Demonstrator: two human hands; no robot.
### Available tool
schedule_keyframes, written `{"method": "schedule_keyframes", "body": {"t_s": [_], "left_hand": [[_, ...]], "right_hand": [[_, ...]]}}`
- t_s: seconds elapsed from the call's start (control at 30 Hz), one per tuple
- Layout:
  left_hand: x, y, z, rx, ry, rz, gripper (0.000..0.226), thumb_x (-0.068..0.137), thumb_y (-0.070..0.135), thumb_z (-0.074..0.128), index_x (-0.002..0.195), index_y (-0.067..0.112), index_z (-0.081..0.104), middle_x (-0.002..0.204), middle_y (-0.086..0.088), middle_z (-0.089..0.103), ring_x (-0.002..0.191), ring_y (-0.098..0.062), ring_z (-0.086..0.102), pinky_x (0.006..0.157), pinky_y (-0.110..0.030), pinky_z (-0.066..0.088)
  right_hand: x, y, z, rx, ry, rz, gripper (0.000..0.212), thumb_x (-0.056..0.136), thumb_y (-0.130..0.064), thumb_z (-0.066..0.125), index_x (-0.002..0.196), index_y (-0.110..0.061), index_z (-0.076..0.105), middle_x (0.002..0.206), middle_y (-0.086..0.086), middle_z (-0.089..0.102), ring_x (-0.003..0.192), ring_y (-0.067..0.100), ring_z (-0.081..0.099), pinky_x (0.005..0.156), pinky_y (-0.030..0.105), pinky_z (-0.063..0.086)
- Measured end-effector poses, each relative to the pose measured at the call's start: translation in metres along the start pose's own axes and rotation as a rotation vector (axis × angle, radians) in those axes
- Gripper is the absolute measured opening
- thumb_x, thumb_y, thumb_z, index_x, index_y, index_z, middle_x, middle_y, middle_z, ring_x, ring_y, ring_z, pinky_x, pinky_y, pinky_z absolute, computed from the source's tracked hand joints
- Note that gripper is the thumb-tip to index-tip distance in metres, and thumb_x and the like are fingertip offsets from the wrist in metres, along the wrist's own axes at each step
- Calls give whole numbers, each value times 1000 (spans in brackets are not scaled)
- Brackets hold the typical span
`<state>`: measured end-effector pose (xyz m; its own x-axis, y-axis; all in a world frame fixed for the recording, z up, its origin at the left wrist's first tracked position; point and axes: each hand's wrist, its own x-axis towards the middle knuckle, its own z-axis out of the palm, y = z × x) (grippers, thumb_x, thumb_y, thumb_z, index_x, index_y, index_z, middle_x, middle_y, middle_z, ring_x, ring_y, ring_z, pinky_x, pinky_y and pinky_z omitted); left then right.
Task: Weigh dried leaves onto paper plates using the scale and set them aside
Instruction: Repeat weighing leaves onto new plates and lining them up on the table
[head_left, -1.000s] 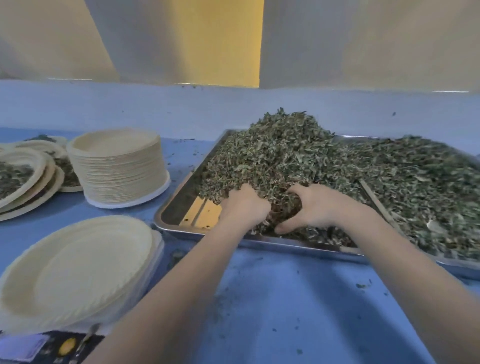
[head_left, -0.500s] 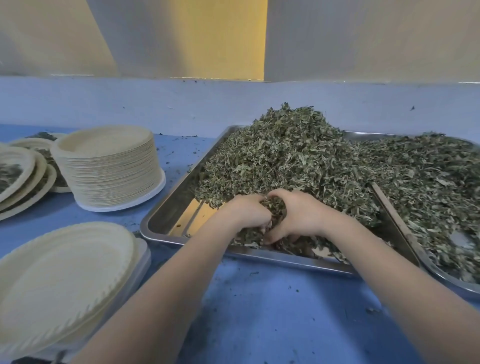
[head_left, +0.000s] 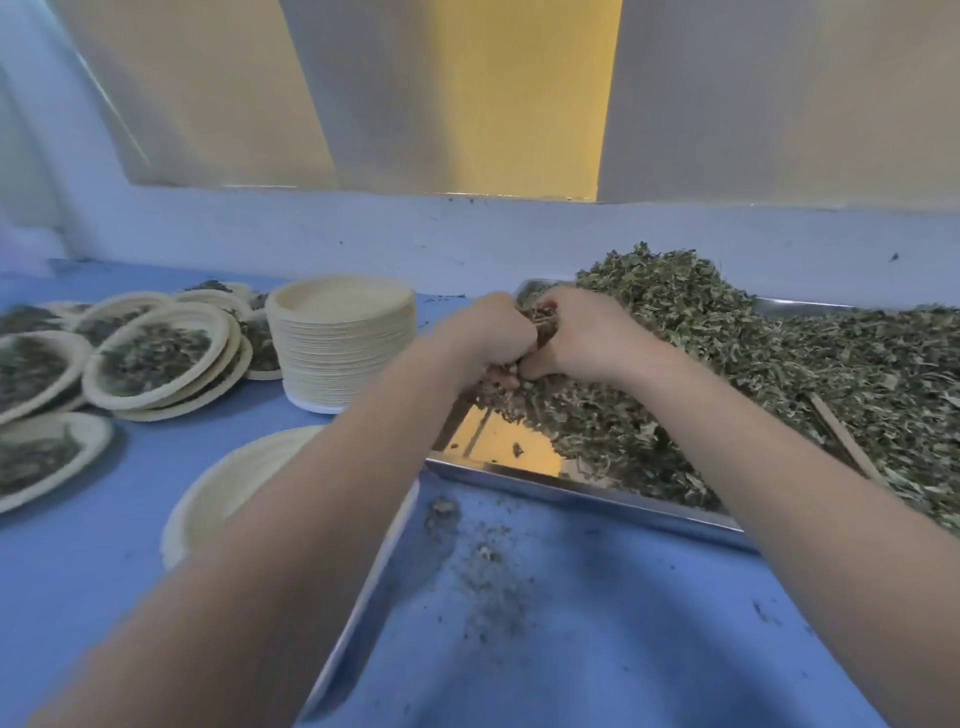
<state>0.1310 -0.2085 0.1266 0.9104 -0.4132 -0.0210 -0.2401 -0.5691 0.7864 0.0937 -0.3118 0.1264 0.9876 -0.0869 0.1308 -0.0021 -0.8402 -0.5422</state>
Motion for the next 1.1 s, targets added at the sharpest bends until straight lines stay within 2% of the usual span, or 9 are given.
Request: {"method": "schedule_keyframes", "body": {"t_s": [0.23,0.33,0.43,0.53,0.6,0.73,0.83,1.0,1.1], "left_hand": [[-61,-54,-90,101,133,-99,20,83,-11,43,95,-4,57,83,-24,57,65,-30,56,75,-46,54],[-85,-85,-106,67,81,-194,17,85,-13,41,88,-3,55,84,-22,57,65,-30,56,78,-46,53],[-105,-104,-112,101,-46,-313,26,91,-4,47,115,-3,54,110,-19,55,85,-32,63,81,-46,56],[-113,-111,-124,187,-74,-334,43,95,10,47,137,20,44,136,-7,38,86,-26,63,73,-40,58],[-116,-113,-133,158,-13,-307,43,97,11,41,137,25,44,146,-4,33,80,-23,65,71,-38,58],[-117,-123,-135,71,112,-187,35,96,8,38,117,23,60,127,-1,49,67,-16,62,66,-30,56],[-113,-134,-126,32,192,-103,27,93,7,44,101,20,66,105,-5,62,66,-14,56,58,-25,50],[-102,-148,-109,-31,384,-35,27,84,6,48,88,20,70,71,0,62,66,-15,52,63,-30,47],[-99,-153,-102,-52,467,0,26,81,7,50,86,22,71,63,8,58,63,-8,51,57,-25,42]], "right_hand": [[-4,-105,53,-51,-86,-156,40,74,-18,76,105,3,63,98,17,70,85,26,67,79,40,56],[-9,-123,85,8,-218,-148,35,73,-15,77,101,3,66,89,15,72,69,23,69,64,33,59],[-14,-130,100,-194,-353,-157,53,69,-39,80,106,-5,67,79,7,72,55,17,67,43,24,53],[-14,-133,96,-324,-317,-148,77,64,-68,72,119,-15,61,49,-7,63,40,8,60,34,14,39],[-11,-134,89,-249,-240,-155,74,67,-70,68,117,-15,63,53,-3,65,38,8,60,35,16,41],[-13,-133,89,-132,-150,-203,42,75,-64,63,99,-29,66,90,-6,66,54,7,66,36,16,41],[-18,-131,98,-25,-123,-204,27,78,-57,63,90,-33,66,92,-9,68,60,9,67,32,14,37],[-19,-124,115,45,-29,-240,14,82,-47,61,89,-36,66,89,-6,71,71,13,66,72,37,56],[-18,-118,120,115,-21,-226,19,81,-46,61,96,-36,66,90,-12,69,74,9,64,73,34,55]]}}
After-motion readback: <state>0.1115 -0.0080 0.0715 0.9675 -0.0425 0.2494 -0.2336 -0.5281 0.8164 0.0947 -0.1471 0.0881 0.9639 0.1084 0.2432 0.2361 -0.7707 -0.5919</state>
